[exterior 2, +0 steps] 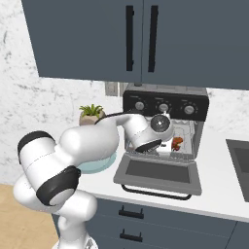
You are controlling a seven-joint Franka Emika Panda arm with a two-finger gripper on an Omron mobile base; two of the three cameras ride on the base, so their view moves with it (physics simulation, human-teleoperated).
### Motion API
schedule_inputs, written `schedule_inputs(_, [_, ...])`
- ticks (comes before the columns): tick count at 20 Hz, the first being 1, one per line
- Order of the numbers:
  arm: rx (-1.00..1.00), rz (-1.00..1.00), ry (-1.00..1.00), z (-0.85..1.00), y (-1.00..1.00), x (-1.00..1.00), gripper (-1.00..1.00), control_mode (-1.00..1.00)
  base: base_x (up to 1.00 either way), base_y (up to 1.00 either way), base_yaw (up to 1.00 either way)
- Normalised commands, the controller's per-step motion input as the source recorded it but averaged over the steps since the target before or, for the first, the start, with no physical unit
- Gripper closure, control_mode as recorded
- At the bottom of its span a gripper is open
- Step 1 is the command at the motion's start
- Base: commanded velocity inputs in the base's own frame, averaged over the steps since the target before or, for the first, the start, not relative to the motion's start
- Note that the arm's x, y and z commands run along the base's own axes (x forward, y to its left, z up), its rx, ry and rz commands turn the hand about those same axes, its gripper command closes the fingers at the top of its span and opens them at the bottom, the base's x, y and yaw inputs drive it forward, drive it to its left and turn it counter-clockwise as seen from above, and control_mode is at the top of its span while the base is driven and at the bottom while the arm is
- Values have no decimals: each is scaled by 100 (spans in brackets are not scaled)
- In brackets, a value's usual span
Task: Pick up the kebab skewer and baguette bread, and place them inside the toaster oven. Close the toaster oven door and start by setting the timer.
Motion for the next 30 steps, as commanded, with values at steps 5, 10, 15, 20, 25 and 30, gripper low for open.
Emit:
schedule_inputs(5, [0, 0, 0, 0, 0, 0, -100, -100, 0, 0, 0])
schedule_inputs(10, [0, 0, 0, 2, -10, -20, -100, -100, 0, 0, 0])
schedule_inputs(15, [0, 5, 0, 23, -4, -10, -100, -100, 0, 0, 0])
schedule_inputs(20, [0, 6, 4, 49, -4, -9, -100, -100, 0, 0, 0])
schedule_inputs(25, [0, 31, 1, 16, -25, -62, -100, -100, 0, 0, 0])
schedule_inputs(30, [-5, 59, 0, 0, 7, -78, -100, -100, 0, 0, 0])
